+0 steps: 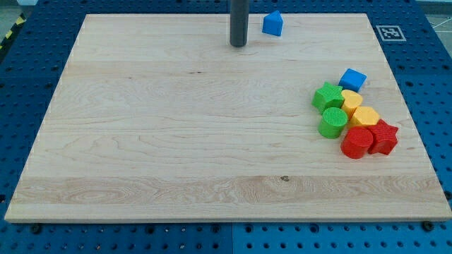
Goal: Move the blue triangle a bit down
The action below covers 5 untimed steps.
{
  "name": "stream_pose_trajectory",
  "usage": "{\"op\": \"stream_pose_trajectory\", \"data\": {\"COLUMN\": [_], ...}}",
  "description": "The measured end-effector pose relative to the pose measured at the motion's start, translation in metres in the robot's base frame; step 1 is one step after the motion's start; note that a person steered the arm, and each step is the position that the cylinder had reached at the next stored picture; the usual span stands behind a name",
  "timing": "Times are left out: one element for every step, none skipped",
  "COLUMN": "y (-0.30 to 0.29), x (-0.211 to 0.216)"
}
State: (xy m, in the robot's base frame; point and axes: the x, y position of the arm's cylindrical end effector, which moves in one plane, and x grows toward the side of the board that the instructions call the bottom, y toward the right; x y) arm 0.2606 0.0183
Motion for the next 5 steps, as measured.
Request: {"op": "stream_pose_trajectory", "data": {"y": [0.037, 0.039, 0.065, 0.111, 0.171], "x": [-0.068, -0.065, -0.053, -0.029, -0.003]}}
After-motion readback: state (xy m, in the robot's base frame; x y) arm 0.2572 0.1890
